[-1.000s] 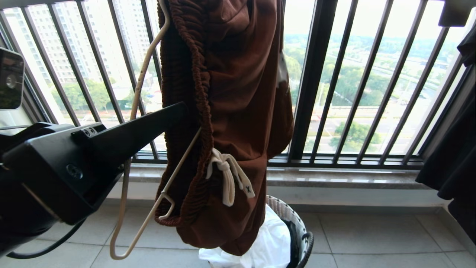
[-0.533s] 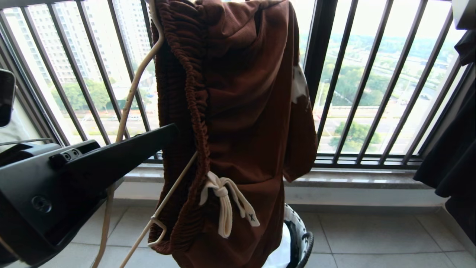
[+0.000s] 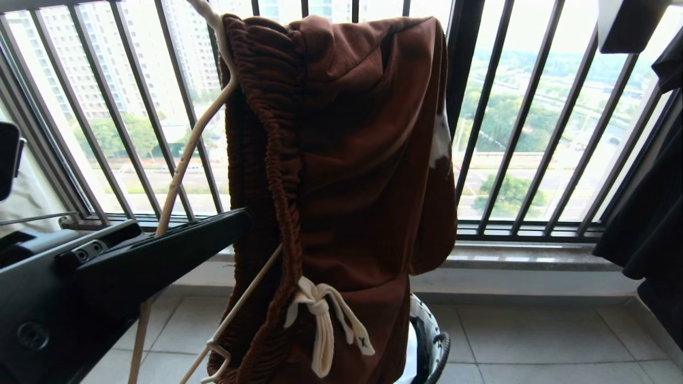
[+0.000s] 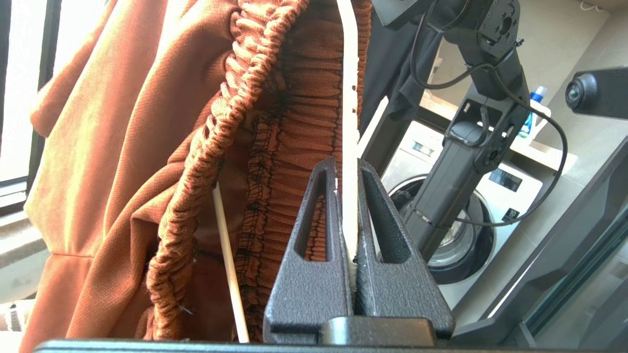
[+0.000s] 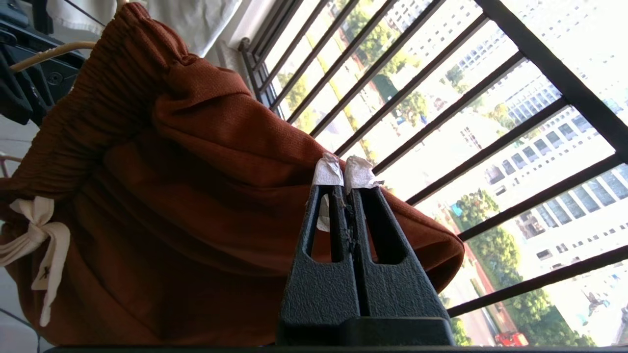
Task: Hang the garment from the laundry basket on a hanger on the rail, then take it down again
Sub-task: Hang the clothes on the clothes rack
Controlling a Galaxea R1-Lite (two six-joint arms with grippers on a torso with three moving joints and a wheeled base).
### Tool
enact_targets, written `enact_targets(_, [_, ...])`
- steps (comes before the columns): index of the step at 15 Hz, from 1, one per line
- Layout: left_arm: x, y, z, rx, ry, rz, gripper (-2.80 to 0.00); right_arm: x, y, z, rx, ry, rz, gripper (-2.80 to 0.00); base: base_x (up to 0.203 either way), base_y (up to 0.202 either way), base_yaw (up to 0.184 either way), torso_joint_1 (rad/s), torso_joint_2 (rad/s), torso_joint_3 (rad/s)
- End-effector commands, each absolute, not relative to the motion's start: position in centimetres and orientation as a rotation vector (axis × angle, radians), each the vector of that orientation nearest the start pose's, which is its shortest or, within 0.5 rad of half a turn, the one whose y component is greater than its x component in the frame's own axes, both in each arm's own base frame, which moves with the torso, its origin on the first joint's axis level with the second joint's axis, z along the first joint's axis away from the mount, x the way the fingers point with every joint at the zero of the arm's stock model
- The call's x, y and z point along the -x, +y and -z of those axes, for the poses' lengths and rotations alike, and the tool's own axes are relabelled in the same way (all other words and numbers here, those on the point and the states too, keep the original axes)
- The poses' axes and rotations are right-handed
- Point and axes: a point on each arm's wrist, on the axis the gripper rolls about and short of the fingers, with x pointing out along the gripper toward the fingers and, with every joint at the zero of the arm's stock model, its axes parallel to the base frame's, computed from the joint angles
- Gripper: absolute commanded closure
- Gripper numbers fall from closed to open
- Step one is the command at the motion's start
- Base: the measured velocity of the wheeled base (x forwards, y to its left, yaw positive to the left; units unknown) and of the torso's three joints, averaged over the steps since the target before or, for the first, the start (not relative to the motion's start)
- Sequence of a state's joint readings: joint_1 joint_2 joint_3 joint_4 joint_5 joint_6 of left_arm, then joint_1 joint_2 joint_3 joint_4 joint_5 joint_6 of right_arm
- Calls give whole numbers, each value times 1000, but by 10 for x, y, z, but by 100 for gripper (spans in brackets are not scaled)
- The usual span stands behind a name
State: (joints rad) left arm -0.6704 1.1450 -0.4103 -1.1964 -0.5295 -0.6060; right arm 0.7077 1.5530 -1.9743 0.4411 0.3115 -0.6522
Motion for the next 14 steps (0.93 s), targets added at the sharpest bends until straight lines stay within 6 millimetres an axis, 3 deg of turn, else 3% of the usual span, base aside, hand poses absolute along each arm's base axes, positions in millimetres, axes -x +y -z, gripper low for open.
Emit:
enact_targets(1, [-104,-97,-252,560,-101,1292,0,-167,156,-434,605,-298,-1023,-280,0,0,0,0,0,0])
enact_targets(14, [-93,-91,-223,536,39,1375,0,-160,162,-403,688,-82,-1152,-280,0,0,0,0,0,0])
